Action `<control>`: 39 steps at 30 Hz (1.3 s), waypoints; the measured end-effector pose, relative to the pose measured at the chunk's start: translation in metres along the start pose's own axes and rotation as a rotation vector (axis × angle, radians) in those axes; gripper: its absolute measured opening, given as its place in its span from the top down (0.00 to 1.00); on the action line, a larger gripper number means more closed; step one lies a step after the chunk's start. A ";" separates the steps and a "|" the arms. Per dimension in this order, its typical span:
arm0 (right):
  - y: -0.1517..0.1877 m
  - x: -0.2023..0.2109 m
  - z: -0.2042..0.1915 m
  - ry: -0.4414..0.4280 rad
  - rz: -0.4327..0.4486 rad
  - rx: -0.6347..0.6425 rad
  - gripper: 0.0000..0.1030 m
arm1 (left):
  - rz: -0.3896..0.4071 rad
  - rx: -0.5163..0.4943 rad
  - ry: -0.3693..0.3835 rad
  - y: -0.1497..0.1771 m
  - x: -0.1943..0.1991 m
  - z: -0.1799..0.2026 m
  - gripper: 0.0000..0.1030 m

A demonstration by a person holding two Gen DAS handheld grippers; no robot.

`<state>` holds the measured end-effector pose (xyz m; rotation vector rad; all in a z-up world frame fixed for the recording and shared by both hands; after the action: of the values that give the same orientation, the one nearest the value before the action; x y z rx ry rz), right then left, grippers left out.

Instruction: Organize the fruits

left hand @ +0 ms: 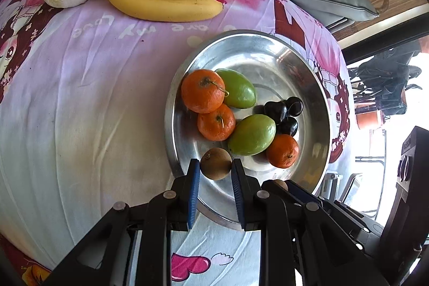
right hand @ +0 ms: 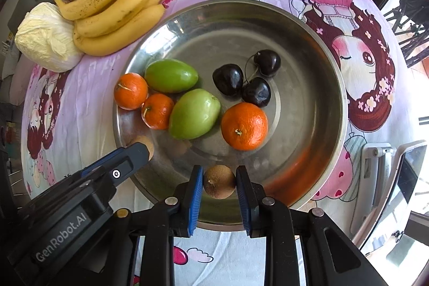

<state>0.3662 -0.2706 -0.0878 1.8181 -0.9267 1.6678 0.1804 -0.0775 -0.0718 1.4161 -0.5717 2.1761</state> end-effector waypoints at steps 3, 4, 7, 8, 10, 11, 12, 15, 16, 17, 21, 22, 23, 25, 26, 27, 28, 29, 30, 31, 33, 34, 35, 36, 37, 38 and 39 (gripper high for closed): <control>0.002 -0.007 0.004 0.012 -0.018 -0.003 0.74 | -0.019 -0.002 -0.011 0.002 -0.006 0.001 0.76; 0.003 -0.009 0.005 0.012 -0.021 -0.005 0.74 | -0.022 -0.003 -0.012 0.003 -0.007 0.000 0.76; 0.004 -0.014 0.006 0.011 -0.032 -0.009 0.73 | -0.034 -0.007 -0.013 0.004 -0.010 0.000 0.76; 0.004 -0.016 0.006 0.012 -0.035 -0.009 0.73 | -0.040 -0.006 -0.012 0.004 -0.011 0.000 0.76; 0.006 -0.019 0.005 0.015 -0.040 -0.009 0.73 | -0.052 -0.003 -0.012 0.004 -0.014 -0.001 0.76; 0.006 -0.020 0.005 0.014 -0.043 -0.010 0.73 | -0.057 -0.002 -0.006 0.005 -0.014 -0.002 0.76; 0.006 -0.021 0.004 0.015 -0.045 -0.009 0.73 | -0.060 -0.002 -0.004 0.004 -0.015 -0.001 0.76; 0.003 -0.023 0.004 0.020 -0.044 -0.005 0.73 | -0.066 -0.001 -0.001 0.005 -0.014 -0.001 0.76; 0.001 -0.024 0.003 0.023 -0.044 -0.003 0.73 | -0.069 0.000 0.001 0.005 -0.014 -0.002 0.76; 0.000 -0.025 0.001 0.025 -0.044 -0.001 0.73 | -0.071 0.000 0.003 0.005 -0.013 -0.002 0.76; -0.001 -0.021 -0.006 0.029 -0.038 0.001 0.71 | -0.072 -0.001 0.011 0.005 -0.006 -0.003 0.75; -0.001 -0.020 -0.007 0.029 -0.037 -0.001 0.69 | -0.071 -0.002 0.011 0.005 -0.004 -0.004 0.75; -0.001 -0.019 -0.009 0.030 -0.036 -0.001 0.63 | -0.069 -0.004 0.009 0.005 -0.001 -0.005 0.72; -0.001 -0.016 -0.012 0.035 -0.032 -0.005 0.58 | -0.063 -0.005 -0.006 0.006 0.005 -0.007 0.64; -0.001 -0.014 -0.013 0.035 -0.031 -0.006 0.58 | -0.061 -0.005 -0.017 0.006 0.008 -0.010 0.59; -0.001 -0.013 -0.015 0.036 -0.029 -0.007 0.58 | -0.060 -0.003 -0.026 0.006 0.011 -0.013 0.58; 0.000 -0.011 -0.017 0.038 -0.027 -0.009 0.58 | -0.060 0.001 -0.038 0.007 0.013 -0.016 0.57; 0.001 -0.009 -0.020 0.040 -0.025 -0.009 0.57 | -0.060 0.009 -0.053 0.007 0.016 -0.021 0.52; 0.002 -0.007 -0.022 0.043 -0.023 -0.007 0.56 | -0.060 0.018 -0.070 0.008 0.018 -0.025 0.44; 0.003 -0.006 -0.025 0.048 -0.021 -0.005 0.49 | -0.057 0.024 -0.086 0.008 0.021 -0.030 0.40; 0.005 -0.003 -0.030 0.059 -0.013 0.001 0.35 | -0.043 0.032 -0.126 0.010 0.028 -0.040 0.31; 0.006 -0.002 -0.033 0.059 -0.009 0.005 0.32 | -0.036 0.032 -0.145 0.010 0.031 -0.045 0.28; 0.008 -0.001 -0.036 0.059 -0.006 0.006 0.31 | -0.030 0.033 -0.162 0.011 0.034 -0.050 0.24; 0.010 0.000 -0.038 0.060 -0.003 0.005 0.30 | -0.023 0.037 -0.178 0.012 0.037 -0.056 0.23; 0.012 0.002 -0.040 0.062 0.000 0.004 0.27 | -0.016 0.042 -0.189 0.014 0.041 -0.061 0.23; 0.014 0.003 -0.043 0.063 0.004 0.004 0.24 | -0.011 0.051 -0.196 0.015 0.044 -0.067 0.21; 0.016 0.003 -0.049 0.065 0.009 0.005 0.23 | -0.006 0.061 -0.203 0.016 0.047 -0.073 0.17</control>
<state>0.3221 -0.2449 -0.0802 1.7545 -0.9056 1.7253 0.1018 -0.0406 -0.0571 1.6818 -0.5746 2.0751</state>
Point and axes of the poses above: each gripper's, at about its wrist camera, not at the fingertips, and x roughly against the way its jaws point, z to its right, y to its underside, the point moved 3 cm from there along -x, roughly the way its jaws point
